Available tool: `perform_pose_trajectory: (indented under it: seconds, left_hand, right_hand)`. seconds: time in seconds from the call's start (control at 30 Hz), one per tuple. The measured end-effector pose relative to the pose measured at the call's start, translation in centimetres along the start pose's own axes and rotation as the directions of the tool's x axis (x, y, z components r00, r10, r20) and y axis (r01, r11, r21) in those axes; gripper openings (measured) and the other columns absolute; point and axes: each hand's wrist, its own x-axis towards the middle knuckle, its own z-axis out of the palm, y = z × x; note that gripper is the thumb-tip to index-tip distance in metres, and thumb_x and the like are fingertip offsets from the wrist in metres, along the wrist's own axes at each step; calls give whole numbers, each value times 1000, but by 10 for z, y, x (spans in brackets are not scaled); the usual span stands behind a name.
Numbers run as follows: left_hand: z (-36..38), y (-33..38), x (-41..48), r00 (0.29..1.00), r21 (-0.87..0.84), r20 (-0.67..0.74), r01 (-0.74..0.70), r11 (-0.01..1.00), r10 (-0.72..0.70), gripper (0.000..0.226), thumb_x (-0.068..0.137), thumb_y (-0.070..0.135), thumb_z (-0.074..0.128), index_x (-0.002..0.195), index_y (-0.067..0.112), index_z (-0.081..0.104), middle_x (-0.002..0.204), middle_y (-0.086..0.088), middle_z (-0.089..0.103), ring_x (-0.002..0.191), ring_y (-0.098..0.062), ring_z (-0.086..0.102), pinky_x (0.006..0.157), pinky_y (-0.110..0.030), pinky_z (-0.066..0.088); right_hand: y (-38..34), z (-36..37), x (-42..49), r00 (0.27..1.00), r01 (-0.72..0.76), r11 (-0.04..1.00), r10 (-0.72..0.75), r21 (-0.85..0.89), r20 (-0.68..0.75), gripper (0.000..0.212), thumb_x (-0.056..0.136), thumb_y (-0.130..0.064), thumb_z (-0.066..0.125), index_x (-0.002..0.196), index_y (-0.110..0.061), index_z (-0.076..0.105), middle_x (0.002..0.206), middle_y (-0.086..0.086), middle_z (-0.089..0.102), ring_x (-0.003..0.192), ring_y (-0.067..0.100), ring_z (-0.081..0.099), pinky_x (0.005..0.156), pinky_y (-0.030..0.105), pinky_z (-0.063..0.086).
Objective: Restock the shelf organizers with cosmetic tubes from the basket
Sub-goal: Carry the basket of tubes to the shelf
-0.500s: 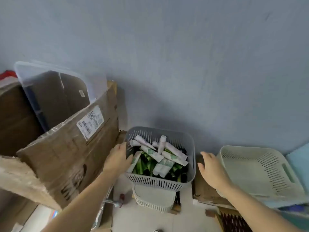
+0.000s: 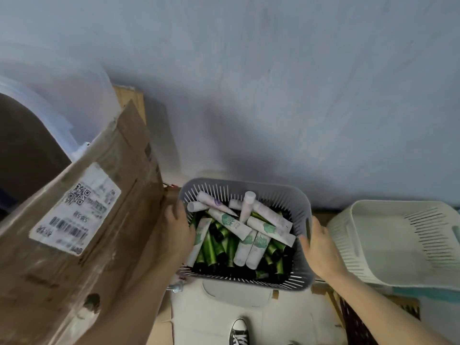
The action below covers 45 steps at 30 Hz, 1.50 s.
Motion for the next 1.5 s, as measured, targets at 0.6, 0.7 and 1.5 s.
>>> perform_pose_trajectory:
  seconds: [0.6,0.7,1.5]
  left_hand:
    - [18,-21,27,993,-303,-99,-85,949,58,48,97,10,41,143,23,36,113,-8,63,95,-23,59,76,-32,47]
    - [14,-18,26,997,-360,-65,-63,931,42,43,99,11,39,140,24,43,114,-4,65,92,-17,58,77,-28,44]
    - [-38,227,-64,925,-402,72,-314,860,372,9,100,22,33,99,16,40,85,-9,52,72,-31,55,63,-40,47]
  right_hand:
    - [5,18,22,993,-74,964,94,255,-71,47,92,-16,37,136,-29,28,95,6,62,78,23,60,71,42,52]
    - [11,11,20,984,-90,952,130,292,-119,42,94,-14,38,135,-25,36,97,7,64,80,25,61,73,42,53]
    - [134,-182,-159,742,-405,825,548,393,-386,38,96,-11,43,61,-21,29,58,-1,39,57,18,43,50,33,28]
